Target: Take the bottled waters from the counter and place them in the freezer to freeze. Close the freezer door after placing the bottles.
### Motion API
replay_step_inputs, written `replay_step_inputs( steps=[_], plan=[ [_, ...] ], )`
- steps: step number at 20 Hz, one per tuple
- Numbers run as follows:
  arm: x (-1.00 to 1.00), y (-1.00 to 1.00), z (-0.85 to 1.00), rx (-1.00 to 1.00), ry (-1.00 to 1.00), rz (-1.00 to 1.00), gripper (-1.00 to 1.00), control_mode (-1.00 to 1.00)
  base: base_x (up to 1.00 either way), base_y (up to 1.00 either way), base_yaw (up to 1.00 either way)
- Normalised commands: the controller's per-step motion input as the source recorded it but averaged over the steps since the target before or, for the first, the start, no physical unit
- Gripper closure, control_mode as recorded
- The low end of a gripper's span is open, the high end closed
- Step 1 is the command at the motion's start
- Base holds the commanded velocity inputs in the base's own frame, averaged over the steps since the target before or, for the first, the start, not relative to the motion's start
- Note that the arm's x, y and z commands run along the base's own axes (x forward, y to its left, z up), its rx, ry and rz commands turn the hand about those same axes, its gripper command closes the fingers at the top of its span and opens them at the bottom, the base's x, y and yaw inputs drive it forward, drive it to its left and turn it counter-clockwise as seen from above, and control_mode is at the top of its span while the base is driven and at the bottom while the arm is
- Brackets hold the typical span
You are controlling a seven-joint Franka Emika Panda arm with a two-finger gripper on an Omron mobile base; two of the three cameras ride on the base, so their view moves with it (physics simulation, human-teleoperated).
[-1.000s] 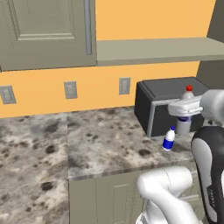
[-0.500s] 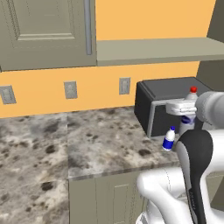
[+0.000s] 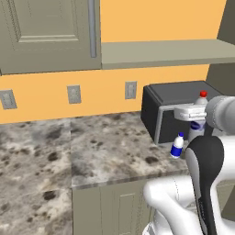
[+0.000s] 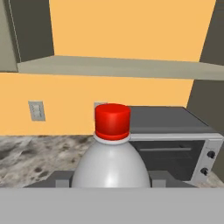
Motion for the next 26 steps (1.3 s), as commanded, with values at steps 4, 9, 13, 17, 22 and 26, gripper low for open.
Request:
replay_step_inputs(
  steps=[4, 9, 13, 17, 22, 26],
  plan=[
    [-0.03, 0.00, 0.00, 0.00, 0.00, 0.00, 1.00, 1.00, -0.39, -0.02, -0.01],
    [0.00, 0.00, 0.00, 0.00, 0.00, 0.00, 1.00, 1.00, -0.69, -0.15, -0.05],
    [0.00, 0.00, 0.00, 0.00, 0.00, 0.00, 1.00, 1.00, -0.78, -0.28, -0.03],
    [0.00, 0.00, 0.00, 0.00, 0.00, 0.00, 1.00, 1.00, -0.75, -0.26, -0.02],
    [0.00, 0.00, 0.00, 0.00, 0.00, 0.00, 1.00, 1.00, -0.59, -0.28, -0.03],
    [0.00, 0.00, 0.00, 0.00, 0.00, 0.00, 1.00, 1.00, -0.18, -0.50, -0.04]
  ],
)
